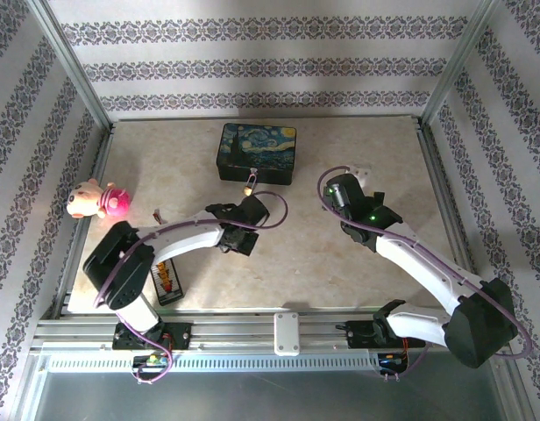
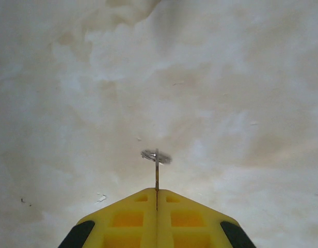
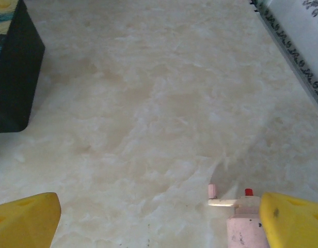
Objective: Unlock the padlock with the key
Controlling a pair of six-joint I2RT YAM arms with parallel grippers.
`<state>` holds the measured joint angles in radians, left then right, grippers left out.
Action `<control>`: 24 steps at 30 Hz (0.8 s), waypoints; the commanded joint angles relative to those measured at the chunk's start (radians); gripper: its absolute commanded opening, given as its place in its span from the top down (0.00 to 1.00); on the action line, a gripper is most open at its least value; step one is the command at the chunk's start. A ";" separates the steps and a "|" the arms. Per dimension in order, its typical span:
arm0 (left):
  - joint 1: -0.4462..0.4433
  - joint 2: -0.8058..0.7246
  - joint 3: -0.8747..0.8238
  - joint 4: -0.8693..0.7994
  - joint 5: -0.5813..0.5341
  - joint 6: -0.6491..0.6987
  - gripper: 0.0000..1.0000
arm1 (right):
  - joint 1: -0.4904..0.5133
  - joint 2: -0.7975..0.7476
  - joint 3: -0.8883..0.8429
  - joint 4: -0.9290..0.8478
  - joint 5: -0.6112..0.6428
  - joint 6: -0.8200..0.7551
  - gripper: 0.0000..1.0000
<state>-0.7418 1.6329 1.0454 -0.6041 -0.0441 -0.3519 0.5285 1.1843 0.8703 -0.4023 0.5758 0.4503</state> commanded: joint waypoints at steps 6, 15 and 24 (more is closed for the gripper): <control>0.116 -0.058 -0.059 0.153 0.539 0.128 1.00 | 0.002 0.029 -0.014 0.096 -0.488 -0.129 0.02; 0.182 -0.094 -0.110 0.261 0.760 0.130 1.00 | -0.017 0.065 -0.088 0.287 -1.016 -0.143 0.30; 0.207 -0.165 -0.111 0.295 0.909 0.187 1.00 | -0.061 0.077 -0.168 0.427 -1.310 -0.095 0.57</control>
<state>-0.5419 1.4921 0.9268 -0.3489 0.7799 -0.2104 0.4725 1.2549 0.7044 -0.0536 -0.5922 0.3473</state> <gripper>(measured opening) 0.045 0.449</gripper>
